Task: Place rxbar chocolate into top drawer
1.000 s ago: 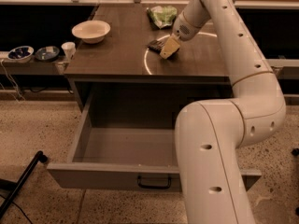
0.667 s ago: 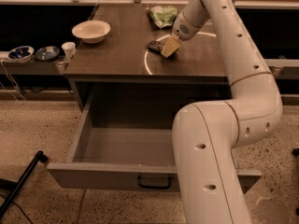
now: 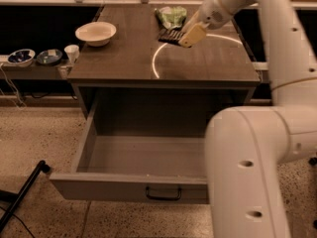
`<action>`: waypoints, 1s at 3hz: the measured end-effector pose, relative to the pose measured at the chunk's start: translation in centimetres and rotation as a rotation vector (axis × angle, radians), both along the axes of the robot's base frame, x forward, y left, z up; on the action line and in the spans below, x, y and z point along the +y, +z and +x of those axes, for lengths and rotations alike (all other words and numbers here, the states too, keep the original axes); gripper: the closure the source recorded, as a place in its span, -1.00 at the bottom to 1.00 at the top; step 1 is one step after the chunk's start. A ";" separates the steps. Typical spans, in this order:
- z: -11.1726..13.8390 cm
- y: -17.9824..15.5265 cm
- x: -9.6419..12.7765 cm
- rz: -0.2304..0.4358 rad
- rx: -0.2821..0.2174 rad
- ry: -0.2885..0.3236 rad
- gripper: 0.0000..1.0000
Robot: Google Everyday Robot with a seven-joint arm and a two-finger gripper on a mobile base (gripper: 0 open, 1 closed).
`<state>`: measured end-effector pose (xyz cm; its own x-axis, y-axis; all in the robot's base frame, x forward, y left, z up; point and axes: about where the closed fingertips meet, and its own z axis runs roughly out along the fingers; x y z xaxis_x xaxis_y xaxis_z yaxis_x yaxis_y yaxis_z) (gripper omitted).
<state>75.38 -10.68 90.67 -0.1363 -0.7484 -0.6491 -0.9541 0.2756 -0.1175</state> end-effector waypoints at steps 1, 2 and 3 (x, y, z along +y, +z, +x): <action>-4.1 5.3 -3.2 0.052 -0.096 0.056 1.00; -11.0 14.3 -7.7 0.038 -0.322 0.022 1.00; -10.4 12.7 -7.0 0.049 -0.294 0.022 1.00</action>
Offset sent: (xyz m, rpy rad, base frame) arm -0.3100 0.0290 -0.0725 -0.1237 0.0056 0.2128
